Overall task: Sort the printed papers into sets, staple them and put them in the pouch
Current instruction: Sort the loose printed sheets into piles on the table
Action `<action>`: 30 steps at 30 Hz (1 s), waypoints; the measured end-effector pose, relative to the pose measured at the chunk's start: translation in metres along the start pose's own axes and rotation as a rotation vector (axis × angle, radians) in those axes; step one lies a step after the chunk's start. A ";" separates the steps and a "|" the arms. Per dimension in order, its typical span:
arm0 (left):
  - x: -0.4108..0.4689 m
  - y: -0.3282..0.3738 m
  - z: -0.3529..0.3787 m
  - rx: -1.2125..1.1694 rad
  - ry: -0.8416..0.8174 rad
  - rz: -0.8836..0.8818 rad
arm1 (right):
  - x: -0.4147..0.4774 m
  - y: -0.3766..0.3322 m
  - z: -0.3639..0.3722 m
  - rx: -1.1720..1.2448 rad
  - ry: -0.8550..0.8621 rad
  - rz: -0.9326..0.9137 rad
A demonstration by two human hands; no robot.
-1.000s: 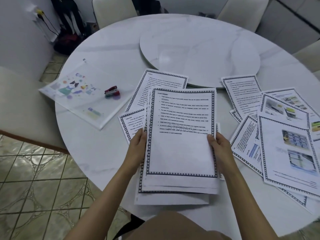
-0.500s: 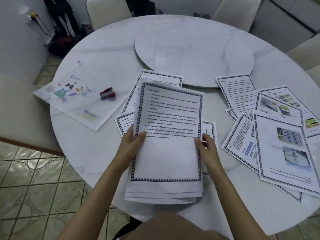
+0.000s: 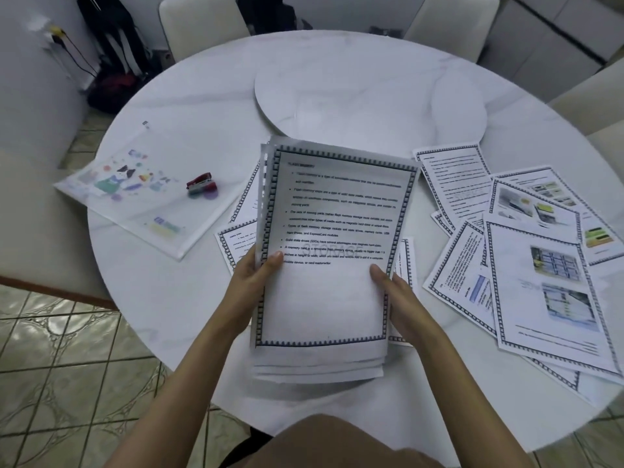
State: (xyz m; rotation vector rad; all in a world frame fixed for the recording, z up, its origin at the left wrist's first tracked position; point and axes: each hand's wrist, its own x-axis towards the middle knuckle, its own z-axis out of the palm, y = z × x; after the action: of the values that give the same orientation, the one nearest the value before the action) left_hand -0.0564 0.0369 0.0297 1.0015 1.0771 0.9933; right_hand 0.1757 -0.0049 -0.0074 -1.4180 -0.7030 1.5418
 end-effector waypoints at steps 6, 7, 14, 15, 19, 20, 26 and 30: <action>-0.007 0.038 0.013 0.123 -0.172 0.178 | 0.008 0.006 0.008 0.132 -0.107 0.118; -0.007 0.042 0.014 0.155 -0.190 0.206 | 0.010 0.006 0.009 0.148 -0.120 0.127; -0.004 0.035 0.010 0.187 -0.045 0.155 | 0.006 -0.003 -0.004 0.053 0.069 -0.105; -0.004 0.031 0.010 0.189 -0.034 0.119 | 0.005 -0.007 -0.010 -0.030 0.108 -0.157; -0.005 0.007 0.012 0.186 -0.100 -0.096 | 0.004 -0.026 -0.042 -0.371 0.226 -0.319; -0.006 0.001 0.015 0.165 -0.117 -0.146 | 0.005 -0.031 -0.051 -0.409 0.274 -0.334; -0.026 -0.042 0.028 0.095 -0.025 -0.413 | 0.011 -0.043 -0.097 -0.326 0.587 -0.440; -0.048 -0.058 0.035 -0.018 0.034 -0.568 | 0.018 -0.032 -0.112 -0.301 0.625 -0.419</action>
State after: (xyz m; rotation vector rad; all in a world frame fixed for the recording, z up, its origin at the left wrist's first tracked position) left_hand -0.0232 -0.0280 -0.0096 0.6071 1.2828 0.5542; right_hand 0.2926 0.0068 -0.0084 -1.7200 -0.7899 0.6308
